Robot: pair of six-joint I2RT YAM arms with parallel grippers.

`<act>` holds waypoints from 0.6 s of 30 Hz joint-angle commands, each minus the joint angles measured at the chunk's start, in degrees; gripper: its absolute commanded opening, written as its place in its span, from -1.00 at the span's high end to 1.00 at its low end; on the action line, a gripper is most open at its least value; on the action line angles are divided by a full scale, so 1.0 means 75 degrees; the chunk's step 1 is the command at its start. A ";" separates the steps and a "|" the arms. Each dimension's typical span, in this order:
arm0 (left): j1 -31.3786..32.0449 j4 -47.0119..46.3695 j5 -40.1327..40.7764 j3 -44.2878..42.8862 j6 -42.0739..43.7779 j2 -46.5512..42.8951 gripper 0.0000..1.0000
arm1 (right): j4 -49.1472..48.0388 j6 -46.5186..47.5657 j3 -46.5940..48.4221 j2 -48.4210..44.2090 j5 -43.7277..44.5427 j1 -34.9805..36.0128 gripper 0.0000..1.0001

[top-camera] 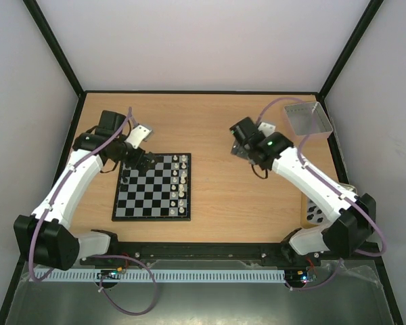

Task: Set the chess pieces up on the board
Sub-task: Move the storage box to the center of the board.

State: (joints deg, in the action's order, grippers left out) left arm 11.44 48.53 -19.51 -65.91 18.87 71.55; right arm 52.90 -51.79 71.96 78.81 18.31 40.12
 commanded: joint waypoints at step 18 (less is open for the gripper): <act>-0.0600 -0.0331 -0.0512 0.0427 0.0040 0.0701 -0.99 | 0.0411 0.0744 -0.1175 -0.1271 -0.2010 -0.5077 -0.08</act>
State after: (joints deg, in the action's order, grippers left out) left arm 7.07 46.81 -21.58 -64.05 19.05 75.96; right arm 54.17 -46.33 67.51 71.61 8.14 4.69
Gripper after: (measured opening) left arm 0.995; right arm 0.555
